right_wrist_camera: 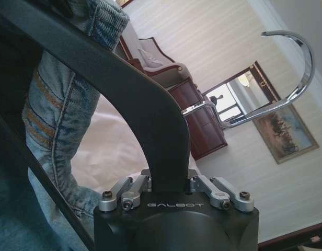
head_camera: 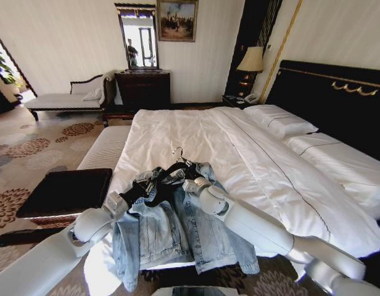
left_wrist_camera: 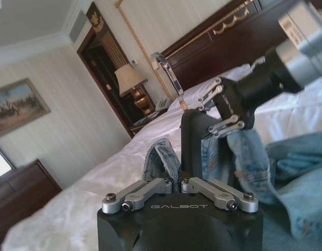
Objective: Pick up the clothes from the bed and hang them on the clothes hanger.
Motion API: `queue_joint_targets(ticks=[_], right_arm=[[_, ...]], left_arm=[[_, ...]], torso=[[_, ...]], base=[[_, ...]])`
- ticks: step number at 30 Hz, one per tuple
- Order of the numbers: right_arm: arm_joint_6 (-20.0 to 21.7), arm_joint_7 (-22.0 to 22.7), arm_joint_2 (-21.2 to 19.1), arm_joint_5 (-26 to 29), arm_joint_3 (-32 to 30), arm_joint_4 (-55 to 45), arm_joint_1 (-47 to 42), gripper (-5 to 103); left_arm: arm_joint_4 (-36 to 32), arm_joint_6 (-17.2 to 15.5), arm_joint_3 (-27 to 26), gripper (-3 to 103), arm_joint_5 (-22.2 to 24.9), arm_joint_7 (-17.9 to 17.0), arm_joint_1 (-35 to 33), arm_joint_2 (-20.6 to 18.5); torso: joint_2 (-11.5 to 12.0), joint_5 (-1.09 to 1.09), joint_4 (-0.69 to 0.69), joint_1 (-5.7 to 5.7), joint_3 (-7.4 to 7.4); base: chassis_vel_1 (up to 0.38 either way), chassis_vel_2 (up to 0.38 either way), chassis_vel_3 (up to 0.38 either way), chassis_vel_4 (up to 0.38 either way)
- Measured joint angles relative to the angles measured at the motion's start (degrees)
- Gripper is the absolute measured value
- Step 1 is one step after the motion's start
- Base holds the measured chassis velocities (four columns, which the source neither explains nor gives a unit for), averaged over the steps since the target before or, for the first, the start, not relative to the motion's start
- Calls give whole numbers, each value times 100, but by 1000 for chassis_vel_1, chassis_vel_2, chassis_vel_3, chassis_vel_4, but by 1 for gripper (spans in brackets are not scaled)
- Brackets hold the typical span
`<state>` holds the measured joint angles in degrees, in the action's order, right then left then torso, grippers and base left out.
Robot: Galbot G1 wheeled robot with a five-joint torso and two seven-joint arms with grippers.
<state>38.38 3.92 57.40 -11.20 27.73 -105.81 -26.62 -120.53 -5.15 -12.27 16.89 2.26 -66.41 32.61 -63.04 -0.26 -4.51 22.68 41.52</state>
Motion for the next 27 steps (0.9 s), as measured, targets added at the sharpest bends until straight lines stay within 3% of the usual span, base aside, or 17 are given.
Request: queue_joint_targets(ticks=[4,5,9,17,27], right_arm=[[351,-44,25,658,69,-125,73,26],[351,-44,25,658,69,-125,73,26],[405,-109,41,965,111,-174,94,26],[403,-47,-5,935,40,95,34,26],[392,52,77,889,7,297,23,26]], left_arm=[[164,106,-57,2,-1401,39,-14,73],[164,106,-57,2,-1401,39,-14,73],[342,210,-75,2,-2206,25,26,271],[-91,253,-423,2,-1687,-190,-587,368],[-464,220,-579,2,-1645,-358,-747,331]], torso=[[0,0,1,0,0],[0,0,1,0,0],[0,-1,1,0,0],[0,0,1,0,0],[0,1,0,-1,0]], base=[[0,0,0,0],[0,0,0,0],[0,0,0,0],[0,0,0,0],[0,0,0,0]])
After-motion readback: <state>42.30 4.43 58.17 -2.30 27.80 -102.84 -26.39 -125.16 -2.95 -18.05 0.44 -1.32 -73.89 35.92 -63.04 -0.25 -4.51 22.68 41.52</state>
